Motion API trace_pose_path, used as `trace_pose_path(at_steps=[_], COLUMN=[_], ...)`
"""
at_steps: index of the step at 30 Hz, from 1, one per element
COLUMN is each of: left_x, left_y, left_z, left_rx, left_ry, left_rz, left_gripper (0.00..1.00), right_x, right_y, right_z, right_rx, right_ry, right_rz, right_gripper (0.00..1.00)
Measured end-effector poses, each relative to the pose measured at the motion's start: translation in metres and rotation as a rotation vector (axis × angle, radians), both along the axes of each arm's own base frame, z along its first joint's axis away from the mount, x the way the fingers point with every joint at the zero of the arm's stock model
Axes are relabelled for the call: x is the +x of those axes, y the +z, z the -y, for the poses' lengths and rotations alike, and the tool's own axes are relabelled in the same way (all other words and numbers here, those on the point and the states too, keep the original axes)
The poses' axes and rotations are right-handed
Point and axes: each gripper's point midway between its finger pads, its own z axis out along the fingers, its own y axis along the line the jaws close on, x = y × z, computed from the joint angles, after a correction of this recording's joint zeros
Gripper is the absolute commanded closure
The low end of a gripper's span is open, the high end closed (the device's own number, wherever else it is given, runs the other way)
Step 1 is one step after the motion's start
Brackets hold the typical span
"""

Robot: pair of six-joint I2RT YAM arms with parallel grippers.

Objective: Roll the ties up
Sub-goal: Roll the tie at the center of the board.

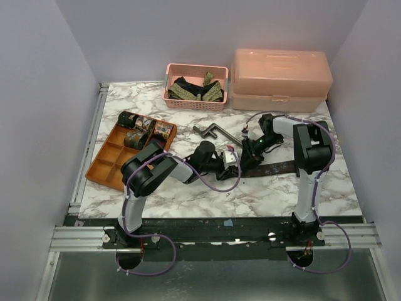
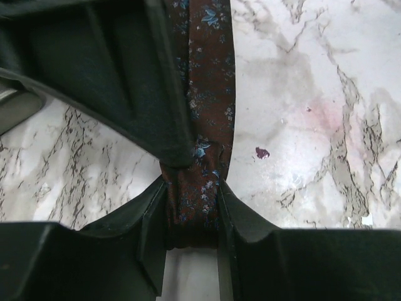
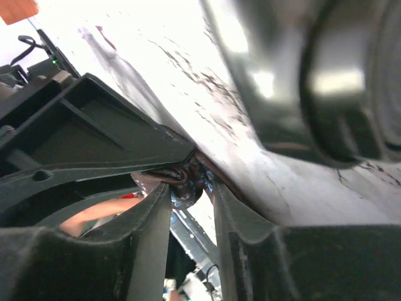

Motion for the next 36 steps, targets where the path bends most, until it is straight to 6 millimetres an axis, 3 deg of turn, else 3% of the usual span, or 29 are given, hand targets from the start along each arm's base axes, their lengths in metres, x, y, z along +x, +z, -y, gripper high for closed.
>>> trace_pose_path(at_steps=[3, 5, 10, 16, 21, 25, 27, 29, 31, 34, 36], left_x=[0.003, 0.005, 0.008, 0.010, 0.010, 0.009, 0.009, 0.010, 0.009, 0.009, 0.009], left_y=[-0.001, 0.000, -0.001, 0.000, 0.000, -0.001, -0.001, -0.001, -0.001, -0.001, -0.002], left_z=[-0.007, -0.010, -0.015, -0.014, -0.014, -0.013, -0.013, -0.014, -0.014, -0.014, -0.014], left_rx=[0.072, 0.113, 0.189, 0.252, 0.283, 0.290, 0.293, 0.295, 0.296, 0.297, 0.298], left_ry=[0.019, 0.029, 0.041, 0.043, 0.042, 0.039, 0.040, 0.040, 0.039, 0.037, 0.036], left_rz=[0.001, 0.000, -0.011, -0.020, -0.019, -0.014, -0.014, -0.012, -0.011, -0.009, -0.007], left_gripper=[0.82, 0.80, 0.79, 0.79, 0.78, 0.77, 0.76, 0.76, 0.75, 0.74, 0.74], right_x=[0.012, 0.021, 0.019, 0.002, -0.001, 0.000, 0.001, 0.000, -0.001, -0.002, -0.002], right_y=[0.009, 0.016, 0.029, 0.026, 0.024, 0.018, 0.011, 0.004, 0.000, 0.003, 0.004], right_z=[-0.001, -0.001, -0.003, -0.010, -0.017, -0.015, -0.012, -0.011, -0.010, -0.013, -0.014], right_rx=[-0.001, 0.003, 0.024, 0.041, 0.036, 0.001, -0.022, -0.037, -0.045, -0.024, -0.015], right_ry=[0.024, 0.033, 0.039, 0.049, 0.055, 0.055, 0.055, 0.053, 0.050, 0.037, 0.034], right_rz=[0.051, 0.088, 0.096, 0.037, 0.028, 0.035, 0.029, 0.011, -0.006, -0.025, -0.027], right_gripper=[0.42, 0.40, 0.50, 0.54, 0.75, 0.85, 0.83, 0.67, 0.58, 0.59, 0.76])
